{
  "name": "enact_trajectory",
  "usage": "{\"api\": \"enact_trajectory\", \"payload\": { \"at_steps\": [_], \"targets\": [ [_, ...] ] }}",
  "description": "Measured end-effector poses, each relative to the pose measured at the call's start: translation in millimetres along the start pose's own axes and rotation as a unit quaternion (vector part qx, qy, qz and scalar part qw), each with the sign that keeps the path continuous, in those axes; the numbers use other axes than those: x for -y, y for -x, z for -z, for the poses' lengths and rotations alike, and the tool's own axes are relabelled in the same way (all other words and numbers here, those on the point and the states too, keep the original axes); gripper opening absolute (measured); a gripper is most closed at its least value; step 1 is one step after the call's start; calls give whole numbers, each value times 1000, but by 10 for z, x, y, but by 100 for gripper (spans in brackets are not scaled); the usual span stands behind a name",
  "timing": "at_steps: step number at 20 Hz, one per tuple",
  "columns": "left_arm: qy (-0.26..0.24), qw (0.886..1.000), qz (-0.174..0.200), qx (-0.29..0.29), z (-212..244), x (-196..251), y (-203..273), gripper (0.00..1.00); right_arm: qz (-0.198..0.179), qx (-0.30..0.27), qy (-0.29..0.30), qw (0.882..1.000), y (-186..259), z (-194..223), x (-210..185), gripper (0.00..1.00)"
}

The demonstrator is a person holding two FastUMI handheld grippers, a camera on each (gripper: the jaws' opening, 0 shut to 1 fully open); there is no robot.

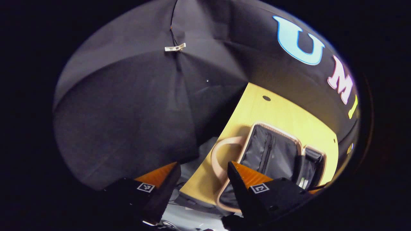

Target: First open the suitcase, pack the skin care products into it, and then close the suitcase.

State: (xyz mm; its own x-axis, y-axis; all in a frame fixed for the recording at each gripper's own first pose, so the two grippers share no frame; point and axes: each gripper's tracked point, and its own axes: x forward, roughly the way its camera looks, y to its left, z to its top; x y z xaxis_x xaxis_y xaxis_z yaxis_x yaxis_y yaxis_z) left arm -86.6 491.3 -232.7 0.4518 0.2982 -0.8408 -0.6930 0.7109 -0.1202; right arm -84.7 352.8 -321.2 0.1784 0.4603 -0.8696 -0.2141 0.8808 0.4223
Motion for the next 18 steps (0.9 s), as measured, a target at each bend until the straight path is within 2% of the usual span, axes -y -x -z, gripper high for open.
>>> {"api": "enact_trajectory", "payload": {
  "at_steps": [3, 5, 9, 10, 11, 13, 14, 18],
  "targets": [
    [19, 998, 4, -52, 14, 19, -414, 92, 21, 37, -10, 999, 230, -159, 250, 98],
    [2, 996, 2, -90, 117, 36, -659, 92, 40, 48, -21, 998, 355, -171, 449, 98],
    [-32, 984, -45, -168, 400, -106, -1090, 92, 66, 50, -46, 996, 545, -48, 759, 98],
    [-29, 981, -37, -186, 474, -69, -1141, 90, 71, 49, -49, 995, 573, -10, 810, 98],
    [-22, 980, -31, -193, 532, -32, -1265, 70, 73, 47, -52, 995, 599, 31, 845, 98],
    [-35, 985, -32, -168, 385, 61, -1121, 29, 68, 47, -56, 995, 657, 71, 868, 98],
    [-38, 985, -29, -164, 375, 121, -1134, 17, 61, 55, -57, 995, 707, 60, 874, 98],
    [-69, 990, 21, -122, 75, 347, -566, 11, 32, 100, -40, 994, 874, -152, 732, 98]
  ]
}}
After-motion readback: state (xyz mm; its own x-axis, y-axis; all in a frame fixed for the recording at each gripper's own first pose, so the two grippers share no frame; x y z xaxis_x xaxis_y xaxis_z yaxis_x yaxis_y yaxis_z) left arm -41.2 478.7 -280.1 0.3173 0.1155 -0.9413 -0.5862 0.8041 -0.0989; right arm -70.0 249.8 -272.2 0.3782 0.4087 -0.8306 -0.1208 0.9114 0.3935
